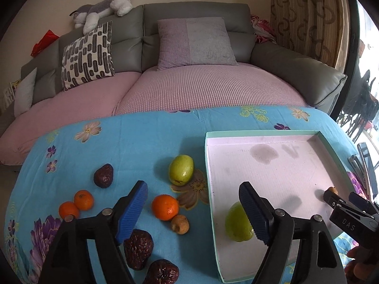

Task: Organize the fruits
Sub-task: 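Move both grippers back from the tray toward the tangerines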

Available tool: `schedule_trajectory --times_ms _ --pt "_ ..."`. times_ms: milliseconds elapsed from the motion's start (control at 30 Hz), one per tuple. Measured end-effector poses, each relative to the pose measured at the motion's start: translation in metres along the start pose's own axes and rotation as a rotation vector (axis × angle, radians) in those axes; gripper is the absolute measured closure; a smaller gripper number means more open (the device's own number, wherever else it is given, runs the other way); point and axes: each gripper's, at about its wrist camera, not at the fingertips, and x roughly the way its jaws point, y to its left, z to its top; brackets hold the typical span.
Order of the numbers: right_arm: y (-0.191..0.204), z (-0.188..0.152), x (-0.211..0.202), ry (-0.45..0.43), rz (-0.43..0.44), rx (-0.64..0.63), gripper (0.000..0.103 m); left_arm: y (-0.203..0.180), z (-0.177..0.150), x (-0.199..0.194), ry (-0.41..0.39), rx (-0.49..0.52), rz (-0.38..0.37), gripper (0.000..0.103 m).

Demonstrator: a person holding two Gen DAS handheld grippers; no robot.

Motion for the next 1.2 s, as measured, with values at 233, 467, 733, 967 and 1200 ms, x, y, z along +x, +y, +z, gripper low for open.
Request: schedule_trajectory --times_ms 233,467,733,967,1200 --pt "0.014 -0.001 -0.004 -0.004 0.023 -0.036 0.016 0.054 0.001 0.002 -0.014 -0.120 0.193 0.002" --pt "0.047 -0.001 -0.013 -0.034 0.088 -0.106 0.012 0.080 -0.003 0.004 -0.010 -0.156 0.296 0.000" --pt "0.091 -0.003 -0.025 -0.080 0.188 -0.171 0.011 0.107 -0.001 0.000 -0.029 -0.188 0.308 0.000" --pt "0.112 -0.006 -0.025 -0.090 0.225 -0.188 0.011 0.135 -0.004 -0.003 -0.046 -0.260 0.314 0.000" --pt "0.118 -0.010 -0.023 -0.109 0.180 -0.202 0.011 0.149 -0.007 -0.013 -0.094 -0.309 0.268 0.000"
